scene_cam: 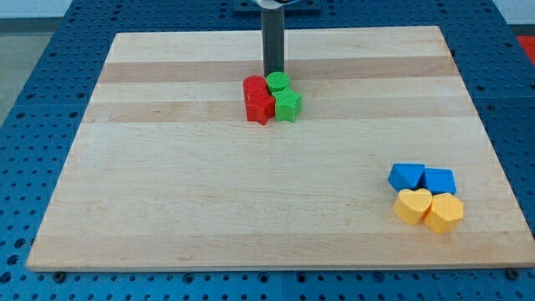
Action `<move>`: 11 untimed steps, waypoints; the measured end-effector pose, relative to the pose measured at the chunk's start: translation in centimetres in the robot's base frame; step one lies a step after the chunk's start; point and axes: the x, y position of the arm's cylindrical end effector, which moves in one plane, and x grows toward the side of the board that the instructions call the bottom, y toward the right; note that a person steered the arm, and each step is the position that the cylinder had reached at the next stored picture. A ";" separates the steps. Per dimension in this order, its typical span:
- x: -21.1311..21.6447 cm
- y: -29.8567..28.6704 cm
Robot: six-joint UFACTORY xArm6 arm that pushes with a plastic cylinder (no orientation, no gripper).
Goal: Point your arm at the yellow hexagon
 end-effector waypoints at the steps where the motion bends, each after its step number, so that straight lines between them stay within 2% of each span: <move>1: 0.0 0.4; 3: -0.1 0.9; 6: 0.7 12.9; 8: 0.8 13.6; 9: 1.7 14.7; 11: 8.6 19.9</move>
